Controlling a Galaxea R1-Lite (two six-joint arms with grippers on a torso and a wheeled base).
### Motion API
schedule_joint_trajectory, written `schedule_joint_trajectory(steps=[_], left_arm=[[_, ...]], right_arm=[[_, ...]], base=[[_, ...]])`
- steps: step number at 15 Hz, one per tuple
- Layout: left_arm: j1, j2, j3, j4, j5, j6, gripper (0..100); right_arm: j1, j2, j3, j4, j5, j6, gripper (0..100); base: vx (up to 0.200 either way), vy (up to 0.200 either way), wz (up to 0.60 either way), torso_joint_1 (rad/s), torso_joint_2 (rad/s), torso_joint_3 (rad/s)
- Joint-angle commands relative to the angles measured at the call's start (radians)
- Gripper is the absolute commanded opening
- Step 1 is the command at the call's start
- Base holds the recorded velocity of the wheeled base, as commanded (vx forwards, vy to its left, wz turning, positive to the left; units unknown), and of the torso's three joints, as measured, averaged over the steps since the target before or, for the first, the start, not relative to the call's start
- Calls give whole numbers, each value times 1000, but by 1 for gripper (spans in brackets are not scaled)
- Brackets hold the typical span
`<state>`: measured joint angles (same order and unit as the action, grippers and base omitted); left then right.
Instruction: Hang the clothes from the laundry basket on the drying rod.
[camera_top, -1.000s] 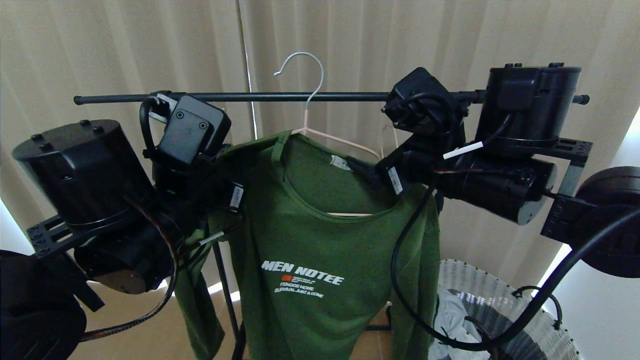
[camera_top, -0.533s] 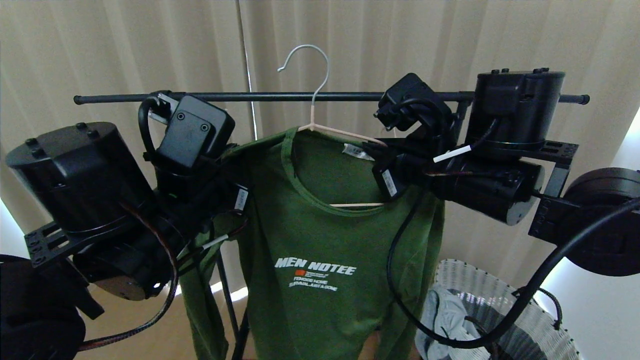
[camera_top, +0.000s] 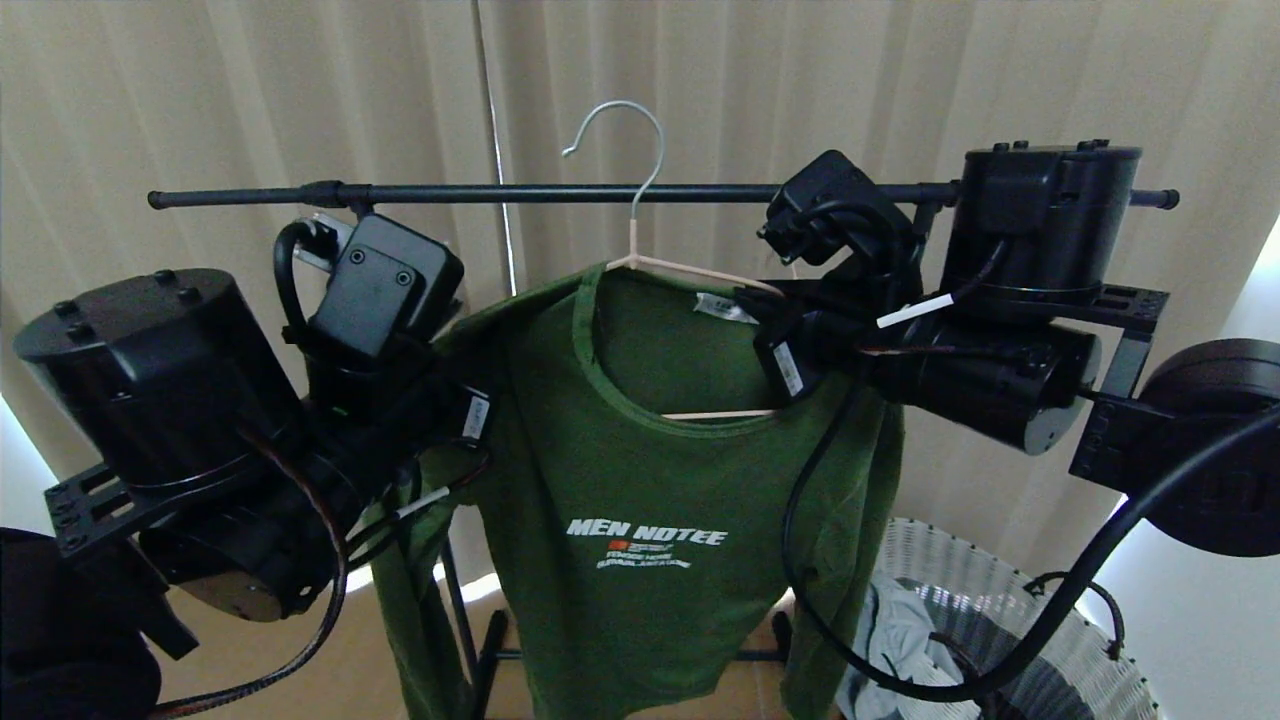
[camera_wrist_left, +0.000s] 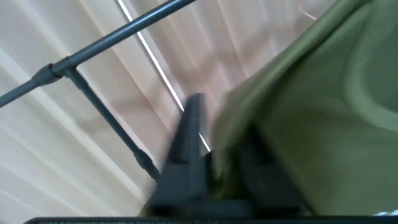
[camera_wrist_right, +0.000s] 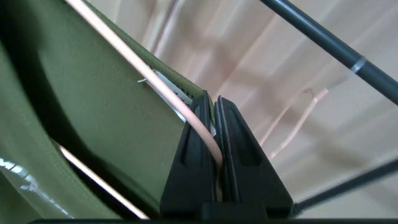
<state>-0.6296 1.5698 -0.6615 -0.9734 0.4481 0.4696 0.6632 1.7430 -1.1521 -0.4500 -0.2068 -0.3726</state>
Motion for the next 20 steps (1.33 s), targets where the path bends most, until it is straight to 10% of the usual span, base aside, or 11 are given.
schedule_joint_trajectory(steps=[1, 13, 20], left_arm=[[-7, -28, 3, 1, -8, -14, 100], [7, -218, 335, 61, -181, -54, 100], [34, -136, 276, 55, -203, -86, 100]], right_arm=[[-4, -59, 45, -3, 3, 0, 0], [-131, -275, 247, -110, 14, 26, 0], [-126, -330, 278, -133, 72, 23, 0]], base=[[0, 0, 0, 0, 0, 0], [0, 0, 0, 0, 0, 0], [0, 0, 0, 0, 0, 0]])
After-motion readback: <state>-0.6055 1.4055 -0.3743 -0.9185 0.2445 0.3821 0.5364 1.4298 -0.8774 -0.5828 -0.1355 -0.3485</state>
